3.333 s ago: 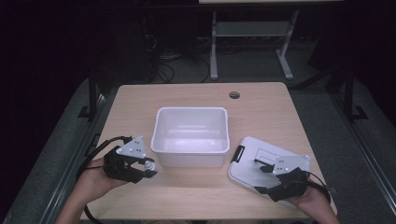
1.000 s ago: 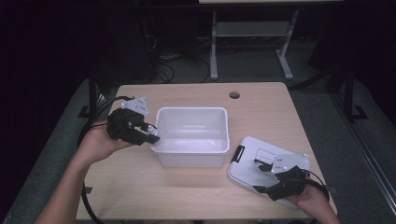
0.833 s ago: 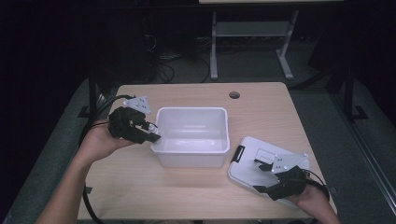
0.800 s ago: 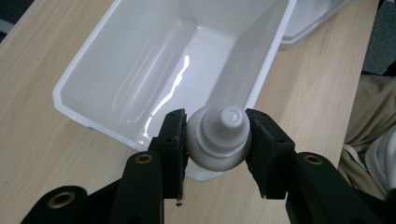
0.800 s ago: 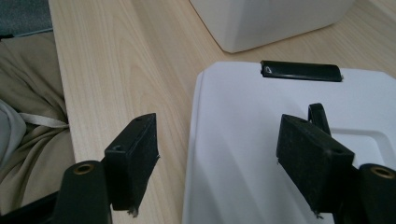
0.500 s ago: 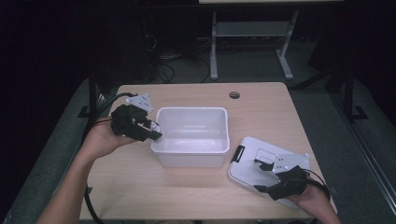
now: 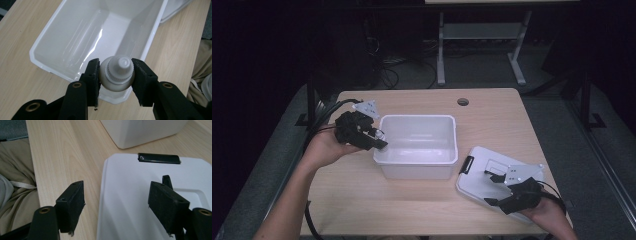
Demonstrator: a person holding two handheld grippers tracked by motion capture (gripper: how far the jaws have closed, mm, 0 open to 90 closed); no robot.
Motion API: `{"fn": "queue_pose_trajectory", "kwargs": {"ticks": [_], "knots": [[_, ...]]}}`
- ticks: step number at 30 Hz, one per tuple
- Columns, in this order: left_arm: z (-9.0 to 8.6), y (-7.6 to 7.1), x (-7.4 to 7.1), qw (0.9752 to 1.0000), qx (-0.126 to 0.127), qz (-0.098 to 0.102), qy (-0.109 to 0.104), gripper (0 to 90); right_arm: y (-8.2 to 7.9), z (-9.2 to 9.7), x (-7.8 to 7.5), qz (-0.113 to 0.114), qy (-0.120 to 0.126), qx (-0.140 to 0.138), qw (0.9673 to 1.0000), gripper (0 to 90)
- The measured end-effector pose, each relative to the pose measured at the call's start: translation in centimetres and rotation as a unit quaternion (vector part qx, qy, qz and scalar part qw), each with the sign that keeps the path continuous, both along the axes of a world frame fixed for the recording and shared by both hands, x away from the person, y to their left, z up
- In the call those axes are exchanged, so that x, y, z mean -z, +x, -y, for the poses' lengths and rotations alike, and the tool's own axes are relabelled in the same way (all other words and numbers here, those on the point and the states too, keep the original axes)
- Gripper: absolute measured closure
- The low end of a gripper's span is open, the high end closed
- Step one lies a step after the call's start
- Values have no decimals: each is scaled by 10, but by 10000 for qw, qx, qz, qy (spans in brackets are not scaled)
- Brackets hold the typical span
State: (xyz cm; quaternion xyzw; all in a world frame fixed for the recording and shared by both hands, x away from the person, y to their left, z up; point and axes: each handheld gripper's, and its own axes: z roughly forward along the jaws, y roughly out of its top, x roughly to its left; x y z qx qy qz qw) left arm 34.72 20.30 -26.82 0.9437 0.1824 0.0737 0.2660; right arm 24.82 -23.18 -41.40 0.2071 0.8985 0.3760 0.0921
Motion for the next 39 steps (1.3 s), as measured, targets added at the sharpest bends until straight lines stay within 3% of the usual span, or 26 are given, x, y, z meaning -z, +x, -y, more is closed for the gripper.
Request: {"fn": "queue_pose_trajectory", "kwargs": {"ticks": [25, 39], "knots": [[11, 12, 20, 9997, 0, -104, 232, 599, 0, 3, 0, 32, 18, 28, 10000, 286], [11, 15, 37, 9996, -36, -231, 182, 599, -1, 4, 0, 27, 23, 36, 10000, 286]]}}
